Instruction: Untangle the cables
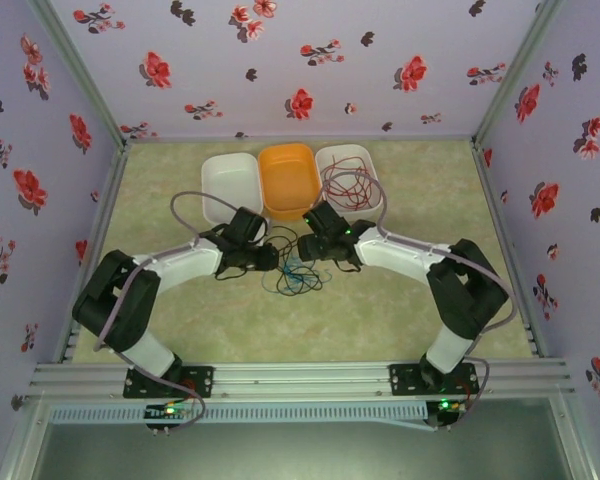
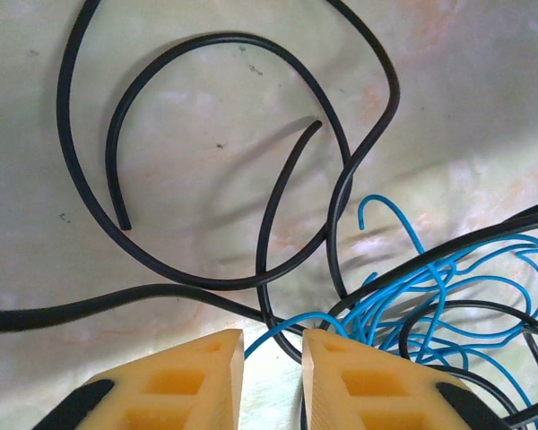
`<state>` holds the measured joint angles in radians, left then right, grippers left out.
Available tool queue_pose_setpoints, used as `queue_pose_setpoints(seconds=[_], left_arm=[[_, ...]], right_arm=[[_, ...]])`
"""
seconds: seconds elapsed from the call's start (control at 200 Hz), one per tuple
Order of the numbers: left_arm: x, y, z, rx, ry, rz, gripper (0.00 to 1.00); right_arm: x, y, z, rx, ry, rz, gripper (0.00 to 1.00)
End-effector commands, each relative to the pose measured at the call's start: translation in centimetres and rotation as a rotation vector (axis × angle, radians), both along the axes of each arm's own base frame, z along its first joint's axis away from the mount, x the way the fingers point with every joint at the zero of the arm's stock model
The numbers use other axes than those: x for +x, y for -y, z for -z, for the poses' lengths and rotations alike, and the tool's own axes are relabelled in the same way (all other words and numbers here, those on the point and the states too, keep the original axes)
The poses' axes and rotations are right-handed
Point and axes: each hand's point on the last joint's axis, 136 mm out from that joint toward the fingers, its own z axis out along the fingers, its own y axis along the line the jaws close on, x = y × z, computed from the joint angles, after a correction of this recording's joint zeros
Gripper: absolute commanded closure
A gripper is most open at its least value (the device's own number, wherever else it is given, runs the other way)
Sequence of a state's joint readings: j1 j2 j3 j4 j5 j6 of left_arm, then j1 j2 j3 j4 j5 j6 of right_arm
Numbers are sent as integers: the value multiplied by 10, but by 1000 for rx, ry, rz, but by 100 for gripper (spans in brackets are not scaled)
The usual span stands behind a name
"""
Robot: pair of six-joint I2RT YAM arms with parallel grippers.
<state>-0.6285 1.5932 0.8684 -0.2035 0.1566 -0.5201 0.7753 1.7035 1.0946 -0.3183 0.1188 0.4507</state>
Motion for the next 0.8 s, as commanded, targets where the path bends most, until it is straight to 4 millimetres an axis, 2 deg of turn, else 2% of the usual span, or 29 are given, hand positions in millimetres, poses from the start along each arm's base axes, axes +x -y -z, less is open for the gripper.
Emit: queue_pose_setpoints(seconds=[0.0, 0.155, 0.22, 0.32, 0.43, 0.6, 0.795], left_arm=[[-3, -8, 0, 34, 9, 5, 77], [-1, -11, 1, 46, 16, -7, 77], [2, -12, 0, 45, 24, -14, 77], [7, -12, -4, 41, 40, -28, 77], [14, -13, -9, 50, 69, -46, 74], [24, -13, -19, 41, 119, -75, 60], [35, -9, -32, 5, 172, -105, 47]], right_arm=[[9, -15, -4, 24, 22, -38, 30], [13, -21, -2, 18, 27, -62, 33], [14, -23, -2, 20, 26, -78, 42], [12, -26, -3, 31, 26, -101, 60], [11, -28, -11, 61, 54, -125, 77], [6, -33, -34, 118, 116, -188, 100], [2, -30, -59, 133, 188, -233, 100]])
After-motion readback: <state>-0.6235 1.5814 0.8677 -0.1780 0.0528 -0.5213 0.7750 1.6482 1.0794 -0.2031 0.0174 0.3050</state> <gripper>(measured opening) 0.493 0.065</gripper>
